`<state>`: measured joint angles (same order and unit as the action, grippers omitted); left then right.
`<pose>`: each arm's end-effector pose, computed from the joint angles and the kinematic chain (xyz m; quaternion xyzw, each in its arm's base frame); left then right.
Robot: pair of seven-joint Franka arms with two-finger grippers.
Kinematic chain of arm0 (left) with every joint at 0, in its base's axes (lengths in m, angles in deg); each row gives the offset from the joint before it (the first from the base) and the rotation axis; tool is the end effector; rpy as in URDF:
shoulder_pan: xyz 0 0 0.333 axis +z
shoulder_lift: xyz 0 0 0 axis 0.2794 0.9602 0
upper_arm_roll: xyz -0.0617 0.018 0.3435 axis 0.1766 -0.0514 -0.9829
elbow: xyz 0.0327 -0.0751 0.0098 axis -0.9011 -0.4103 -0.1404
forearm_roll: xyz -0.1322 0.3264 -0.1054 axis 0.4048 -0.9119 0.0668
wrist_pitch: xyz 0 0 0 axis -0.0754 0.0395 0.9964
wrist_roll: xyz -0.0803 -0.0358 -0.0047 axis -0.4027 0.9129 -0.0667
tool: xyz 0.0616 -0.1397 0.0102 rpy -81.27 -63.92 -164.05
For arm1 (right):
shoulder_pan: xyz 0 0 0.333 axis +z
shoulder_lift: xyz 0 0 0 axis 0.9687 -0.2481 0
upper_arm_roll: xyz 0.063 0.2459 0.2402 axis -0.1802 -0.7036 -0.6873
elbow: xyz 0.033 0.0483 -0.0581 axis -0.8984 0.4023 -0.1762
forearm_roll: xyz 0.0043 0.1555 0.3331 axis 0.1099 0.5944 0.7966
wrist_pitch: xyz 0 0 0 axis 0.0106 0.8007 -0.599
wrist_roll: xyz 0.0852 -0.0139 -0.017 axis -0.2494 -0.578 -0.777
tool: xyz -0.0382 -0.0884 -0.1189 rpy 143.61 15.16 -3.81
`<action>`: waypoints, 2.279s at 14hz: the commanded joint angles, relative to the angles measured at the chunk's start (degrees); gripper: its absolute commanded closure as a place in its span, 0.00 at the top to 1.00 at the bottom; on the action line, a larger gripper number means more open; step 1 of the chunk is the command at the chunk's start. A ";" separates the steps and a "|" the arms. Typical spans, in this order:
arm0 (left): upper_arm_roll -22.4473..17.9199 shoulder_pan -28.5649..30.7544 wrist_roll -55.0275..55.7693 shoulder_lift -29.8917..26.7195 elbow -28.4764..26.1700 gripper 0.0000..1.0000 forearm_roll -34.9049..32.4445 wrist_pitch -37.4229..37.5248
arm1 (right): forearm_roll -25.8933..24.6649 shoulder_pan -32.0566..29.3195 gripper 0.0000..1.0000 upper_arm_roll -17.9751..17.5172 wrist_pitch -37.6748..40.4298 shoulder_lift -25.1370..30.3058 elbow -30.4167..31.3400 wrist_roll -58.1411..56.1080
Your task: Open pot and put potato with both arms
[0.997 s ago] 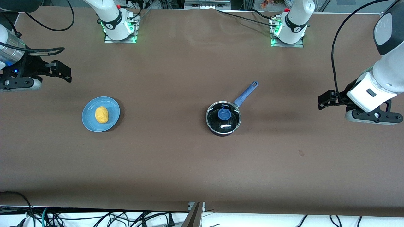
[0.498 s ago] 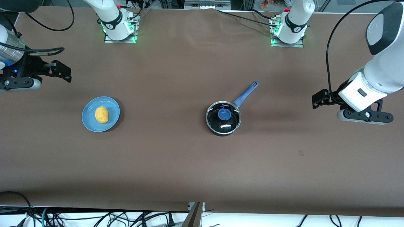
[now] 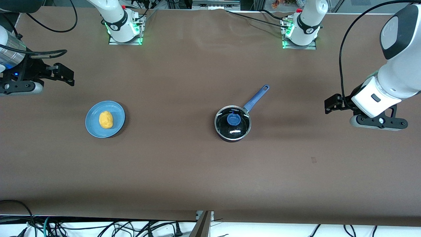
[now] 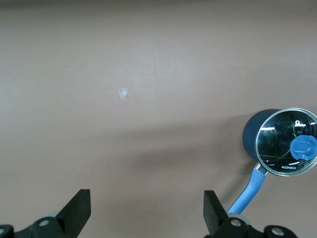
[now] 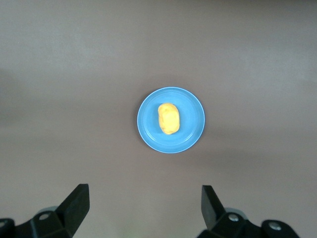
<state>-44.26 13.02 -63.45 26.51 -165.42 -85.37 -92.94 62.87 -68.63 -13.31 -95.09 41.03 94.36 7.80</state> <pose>0.6171 -0.0855 0.5472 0.9990 -0.0417 -0.0115 0.0083 0.5510 0.0543 0.5967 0.9984 0.0440 -0.0266 0.0234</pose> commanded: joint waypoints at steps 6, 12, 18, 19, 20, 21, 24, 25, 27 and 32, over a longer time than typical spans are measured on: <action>0.20 0.04 0.35 -0.36 -0.31 1.00 -0.98 0.35 | 0.31 -1.02 1.00 -0.65 0.30 -0.42 -0.78 0.24; 0.29 -0.13 0.62 -0.27 -0.66 1.00 -0.98 0.27 | -0.04 -1.02 1.00 -0.65 0.47 -1.21 -0.78 0.16; 0.55 -0.04 0.70 -0.27 -0.66 1.00 -0.98 0.27 | -0.31 -1.11 1.00 -0.65 0.04 -2.26 -0.78 0.24; 0.55 -0.04 1.14 -0.27 -0.66 1.00 -0.98 0.27 | -0.40 -1.46 1.00 -0.39 0.04 -2.44 -0.69 0.24; 0.64 -0.22 2.62 -0.27 -0.66 1.00 -0.98 0.27 | -0.31 -1.90 1.00 -0.30 0.47 -4.10 -0.51 0.24; 1.51 -1.00 4.90 -0.18 -0.66 1.00 -1.06 0.27 | -0.13 -2.51 1.00 -0.21 0.13 -4.99 -0.60 0.24; 2.13 -5.13 13.95 0.52 -0.66 1.00 -1.68 -0.08 | -0.13 -3.66 1.00 -0.21 0.56 -5.61 -0.43 0.15; 2.13 -6.27 16.15 1.13 -0.58 1.00 -1.68 -0.35 | -0.13 -3.66 1.00 -0.21 0.30 -5.70 -0.34 0.15; 2.13 -8.82 22.03 2.19 -0.58 1.00 -1.77 -1.40 | -0.48 -3.75 1.00 -0.21 0.21 -6.13 -0.34 -0.02; 2.13 -13.92 32.67 5.35 -0.84 1.00 -1.77 -4.64 | -2.94 -4.54 1.00 -0.21 -1.36 -9.82 -0.25 -2.82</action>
<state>-41.96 1.30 -35.21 30.43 -166.27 -85.39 -95.85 61.57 -72.42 -12.99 -95.32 33.62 94.50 7.28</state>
